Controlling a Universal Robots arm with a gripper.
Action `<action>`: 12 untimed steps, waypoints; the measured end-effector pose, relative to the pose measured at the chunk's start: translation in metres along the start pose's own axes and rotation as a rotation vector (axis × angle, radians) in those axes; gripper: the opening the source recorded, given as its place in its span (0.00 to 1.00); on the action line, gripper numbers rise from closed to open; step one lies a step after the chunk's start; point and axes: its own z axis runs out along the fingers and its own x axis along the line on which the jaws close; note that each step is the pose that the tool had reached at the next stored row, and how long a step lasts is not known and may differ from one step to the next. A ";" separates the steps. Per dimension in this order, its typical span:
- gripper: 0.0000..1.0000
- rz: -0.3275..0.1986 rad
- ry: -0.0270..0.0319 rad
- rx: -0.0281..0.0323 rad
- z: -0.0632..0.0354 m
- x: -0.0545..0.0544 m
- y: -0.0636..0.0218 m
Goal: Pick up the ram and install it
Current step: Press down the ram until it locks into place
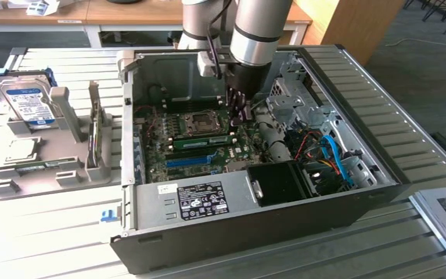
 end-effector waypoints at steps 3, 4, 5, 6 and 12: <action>0.10 0.000 0.0017 -0.0001 0.0038 0.000 -0.0002; 0.10 0.000 0.0020 -0.0001 0.0046 0.000 -0.0002; 0.10 0.000 0.0023 0.0000 0.0054 0.000 -0.0003; 0.10 0.000 0.0026 0.0000 0.0062 0.000 -0.0003; 0.10 0.000 0.0041 0.0000 0.0105 0.000 -0.0006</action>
